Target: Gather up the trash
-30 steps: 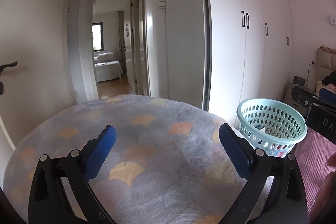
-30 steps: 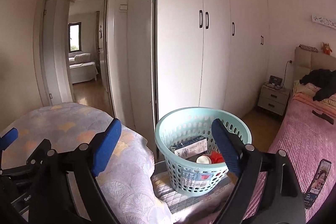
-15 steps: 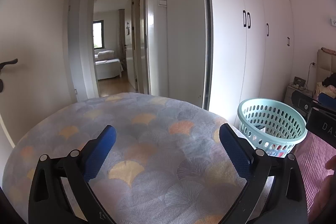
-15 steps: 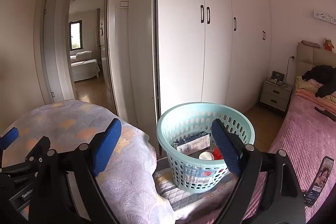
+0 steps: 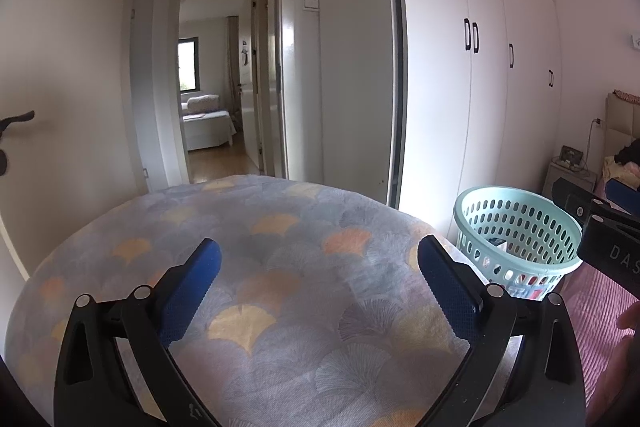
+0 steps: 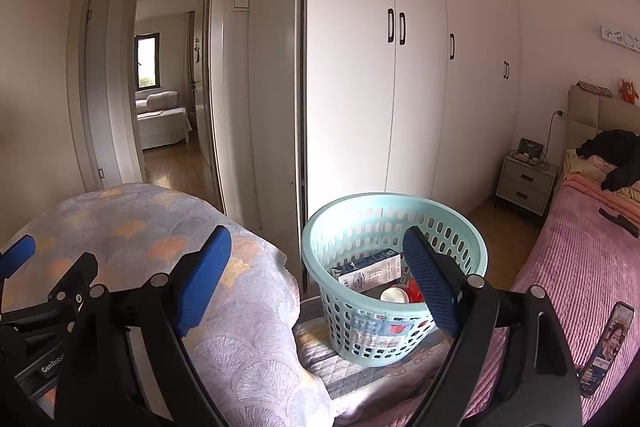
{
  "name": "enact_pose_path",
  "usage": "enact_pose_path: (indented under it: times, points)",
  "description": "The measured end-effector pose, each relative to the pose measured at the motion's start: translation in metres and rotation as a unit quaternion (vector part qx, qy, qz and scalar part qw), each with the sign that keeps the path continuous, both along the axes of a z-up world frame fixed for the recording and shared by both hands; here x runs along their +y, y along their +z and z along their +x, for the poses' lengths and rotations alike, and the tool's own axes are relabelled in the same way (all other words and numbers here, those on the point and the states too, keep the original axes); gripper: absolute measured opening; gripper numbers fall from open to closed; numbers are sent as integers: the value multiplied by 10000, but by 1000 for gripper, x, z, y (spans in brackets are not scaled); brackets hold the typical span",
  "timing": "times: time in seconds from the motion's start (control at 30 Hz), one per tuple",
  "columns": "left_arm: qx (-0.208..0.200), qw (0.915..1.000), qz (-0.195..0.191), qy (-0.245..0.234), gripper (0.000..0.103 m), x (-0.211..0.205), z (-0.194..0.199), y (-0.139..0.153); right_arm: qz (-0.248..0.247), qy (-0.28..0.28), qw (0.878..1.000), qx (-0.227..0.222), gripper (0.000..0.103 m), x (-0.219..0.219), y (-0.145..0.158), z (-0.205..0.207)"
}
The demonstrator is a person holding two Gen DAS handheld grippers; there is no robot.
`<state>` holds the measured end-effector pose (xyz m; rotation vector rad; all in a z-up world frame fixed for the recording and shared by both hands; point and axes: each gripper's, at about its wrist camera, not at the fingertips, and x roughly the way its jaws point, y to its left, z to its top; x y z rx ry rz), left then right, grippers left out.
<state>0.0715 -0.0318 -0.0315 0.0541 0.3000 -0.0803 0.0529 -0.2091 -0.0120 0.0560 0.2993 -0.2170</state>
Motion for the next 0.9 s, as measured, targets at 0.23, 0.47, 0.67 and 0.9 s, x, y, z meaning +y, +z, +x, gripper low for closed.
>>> enact_pose_path:
  times: [0.23,0.47,0.67,0.9]
  points:
    - [1,10000,-1,20,95,1,-1,0,51,12,10000,33,83,-2,0,1]
    - [9,10000,-2,36,95,2,0,1,80,31,10000,31,83,-3,1,1]
    - [30,10000,9,51,95,1,2,1,93,40,9999,40,83,-3,0,2]
    - [52,10000,23,75,95,1,3,1,119,43,9999,48,83,-1,-1,2]
